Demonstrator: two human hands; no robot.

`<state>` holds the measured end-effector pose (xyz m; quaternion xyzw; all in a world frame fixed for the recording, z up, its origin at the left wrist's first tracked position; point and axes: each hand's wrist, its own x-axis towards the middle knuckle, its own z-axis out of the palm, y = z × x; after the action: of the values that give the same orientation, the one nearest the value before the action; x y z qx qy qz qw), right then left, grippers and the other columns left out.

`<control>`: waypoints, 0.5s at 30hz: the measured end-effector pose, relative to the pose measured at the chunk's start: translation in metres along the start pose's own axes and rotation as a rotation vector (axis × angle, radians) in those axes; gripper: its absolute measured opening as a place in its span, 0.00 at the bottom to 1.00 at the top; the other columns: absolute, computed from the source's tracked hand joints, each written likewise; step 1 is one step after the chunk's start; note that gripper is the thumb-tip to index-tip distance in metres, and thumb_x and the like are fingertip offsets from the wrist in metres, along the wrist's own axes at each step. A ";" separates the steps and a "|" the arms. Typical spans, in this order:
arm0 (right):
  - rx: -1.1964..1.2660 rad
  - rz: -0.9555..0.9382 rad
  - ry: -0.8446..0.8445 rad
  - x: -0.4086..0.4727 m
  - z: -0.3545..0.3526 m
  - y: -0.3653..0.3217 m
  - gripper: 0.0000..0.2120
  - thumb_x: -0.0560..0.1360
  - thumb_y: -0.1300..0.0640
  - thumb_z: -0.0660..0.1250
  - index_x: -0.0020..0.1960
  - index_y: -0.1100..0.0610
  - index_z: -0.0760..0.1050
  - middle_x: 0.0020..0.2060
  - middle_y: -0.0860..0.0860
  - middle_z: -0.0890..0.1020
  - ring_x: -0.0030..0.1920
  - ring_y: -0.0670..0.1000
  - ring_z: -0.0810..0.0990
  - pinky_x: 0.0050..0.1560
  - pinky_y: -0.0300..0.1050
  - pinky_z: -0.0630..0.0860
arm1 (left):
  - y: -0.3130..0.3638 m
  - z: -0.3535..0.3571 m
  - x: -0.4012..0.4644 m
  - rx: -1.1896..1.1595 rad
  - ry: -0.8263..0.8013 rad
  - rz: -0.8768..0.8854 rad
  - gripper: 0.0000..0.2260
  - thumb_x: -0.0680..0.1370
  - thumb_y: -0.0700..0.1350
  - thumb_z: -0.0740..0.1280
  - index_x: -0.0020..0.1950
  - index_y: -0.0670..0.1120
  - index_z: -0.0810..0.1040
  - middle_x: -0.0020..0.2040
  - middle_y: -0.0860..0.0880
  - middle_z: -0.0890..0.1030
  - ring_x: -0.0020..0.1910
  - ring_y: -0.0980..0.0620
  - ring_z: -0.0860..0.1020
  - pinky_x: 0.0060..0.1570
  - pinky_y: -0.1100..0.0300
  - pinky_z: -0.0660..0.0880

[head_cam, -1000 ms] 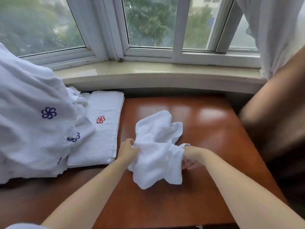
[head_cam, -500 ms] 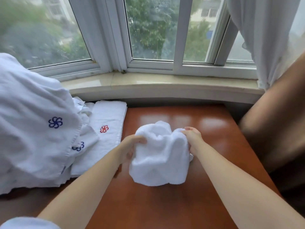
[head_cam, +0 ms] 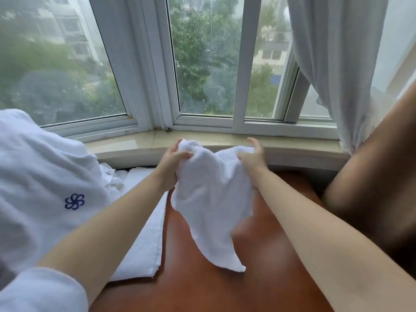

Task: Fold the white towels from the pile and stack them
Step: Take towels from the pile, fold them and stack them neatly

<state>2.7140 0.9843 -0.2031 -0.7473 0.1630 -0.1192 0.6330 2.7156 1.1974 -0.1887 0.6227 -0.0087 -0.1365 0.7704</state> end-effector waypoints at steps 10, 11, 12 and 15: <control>-0.283 -0.193 0.154 -0.024 -0.020 -0.005 0.26 0.73 0.61 0.60 0.70 0.49 0.63 0.62 0.52 0.76 0.59 0.55 0.75 0.55 0.43 0.69 | -0.032 -0.015 -0.026 0.255 0.411 0.122 0.33 0.70 0.55 0.72 0.70 0.50 0.62 0.67 0.47 0.70 0.57 0.48 0.73 0.48 0.59 0.71; -0.403 -0.114 0.102 -0.033 -0.025 0.016 0.25 0.73 0.61 0.60 0.69 0.50 0.63 0.61 0.55 0.77 0.57 0.58 0.76 0.53 0.46 0.71 | -0.055 -0.020 -0.036 0.288 0.450 -0.005 0.33 0.73 0.55 0.71 0.73 0.47 0.59 0.69 0.46 0.68 0.58 0.47 0.71 0.49 0.57 0.69; -0.525 -0.019 0.036 -0.042 -0.030 0.038 0.24 0.73 0.61 0.59 0.69 0.53 0.63 0.61 0.56 0.77 0.56 0.59 0.76 0.52 0.48 0.72 | -0.080 -0.024 -0.048 0.314 0.491 -0.131 0.33 0.76 0.53 0.69 0.75 0.45 0.58 0.69 0.45 0.68 0.57 0.47 0.71 0.50 0.57 0.67; -0.823 0.239 -0.180 -0.069 -0.046 0.099 0.18 0.76 0.61 0.59 0.65 0.61 0.69 0.61 0.59 0.77 0.58 0.60 0.77 0.47 0.44 0.71 | -0.144 -0.034 -0.088 0.285 0.584 -0.438 0.27 0.74 0.46 0.71 0.68 0.36 0.68 0.63 0.39 0.75 0.57 0.42 0.76 0.50 0.52 0.75</control>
<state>2.6236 0.9556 -0.2908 -0.9207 0.2262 0.0954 0.3035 2.6083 1.2229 -0.3209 0.7233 0.3252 -0.1123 0.5987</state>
